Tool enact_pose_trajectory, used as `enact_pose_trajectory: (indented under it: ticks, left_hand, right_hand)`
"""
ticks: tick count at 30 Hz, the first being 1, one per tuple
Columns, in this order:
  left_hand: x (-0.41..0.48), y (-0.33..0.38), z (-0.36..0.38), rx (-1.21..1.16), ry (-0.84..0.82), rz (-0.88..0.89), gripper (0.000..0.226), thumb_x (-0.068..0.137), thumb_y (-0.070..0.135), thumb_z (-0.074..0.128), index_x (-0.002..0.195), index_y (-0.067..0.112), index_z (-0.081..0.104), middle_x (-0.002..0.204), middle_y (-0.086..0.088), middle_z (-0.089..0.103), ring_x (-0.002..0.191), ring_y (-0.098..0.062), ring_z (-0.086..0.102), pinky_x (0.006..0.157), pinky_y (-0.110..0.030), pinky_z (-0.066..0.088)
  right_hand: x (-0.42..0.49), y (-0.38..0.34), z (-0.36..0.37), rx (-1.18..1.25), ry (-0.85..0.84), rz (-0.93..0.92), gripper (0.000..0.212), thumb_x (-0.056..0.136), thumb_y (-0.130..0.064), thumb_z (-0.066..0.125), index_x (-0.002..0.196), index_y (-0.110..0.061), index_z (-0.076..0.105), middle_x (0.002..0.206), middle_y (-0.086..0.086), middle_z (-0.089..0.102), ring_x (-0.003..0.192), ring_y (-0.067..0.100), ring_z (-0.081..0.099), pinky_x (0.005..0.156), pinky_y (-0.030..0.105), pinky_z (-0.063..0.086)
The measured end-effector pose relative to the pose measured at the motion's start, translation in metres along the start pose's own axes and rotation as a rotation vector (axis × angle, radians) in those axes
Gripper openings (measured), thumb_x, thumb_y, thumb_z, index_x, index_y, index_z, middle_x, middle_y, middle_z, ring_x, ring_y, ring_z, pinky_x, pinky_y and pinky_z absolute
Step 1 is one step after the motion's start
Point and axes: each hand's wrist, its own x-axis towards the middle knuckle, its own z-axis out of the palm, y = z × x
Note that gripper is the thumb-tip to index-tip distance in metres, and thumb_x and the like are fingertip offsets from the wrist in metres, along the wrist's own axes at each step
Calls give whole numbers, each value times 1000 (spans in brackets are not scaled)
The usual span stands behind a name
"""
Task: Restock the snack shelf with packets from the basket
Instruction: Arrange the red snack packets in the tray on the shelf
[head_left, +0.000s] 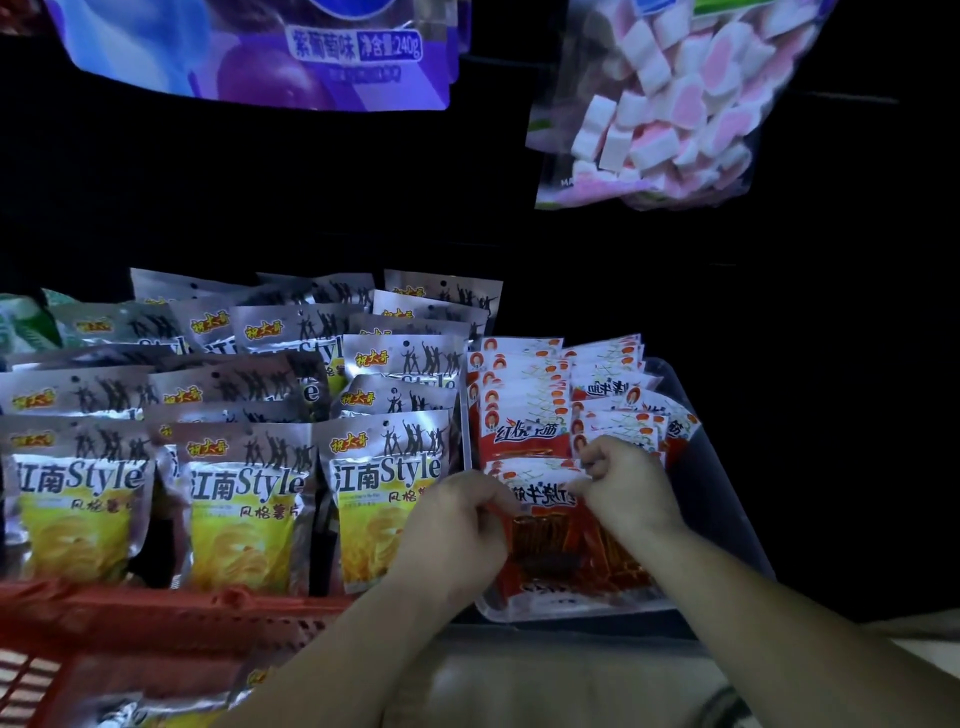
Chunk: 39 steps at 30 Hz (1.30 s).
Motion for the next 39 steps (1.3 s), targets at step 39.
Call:
enact_pose_trajectory:
  ticks: [39]
  left_hand:
    - [-73, 115, -78, -689, 14, -108, 71, 94, 14, 72, 153, 36, 39, 89, 5, 69, 74, -16, 65, 63, -14, 51]
  right_hand:
    - [-165, -86, -120, 580, 5, -113, 80, 86, -2, 80, 134, -60, 52, 125, -5, 70, 116, 15, 68, 93, 47, 60]
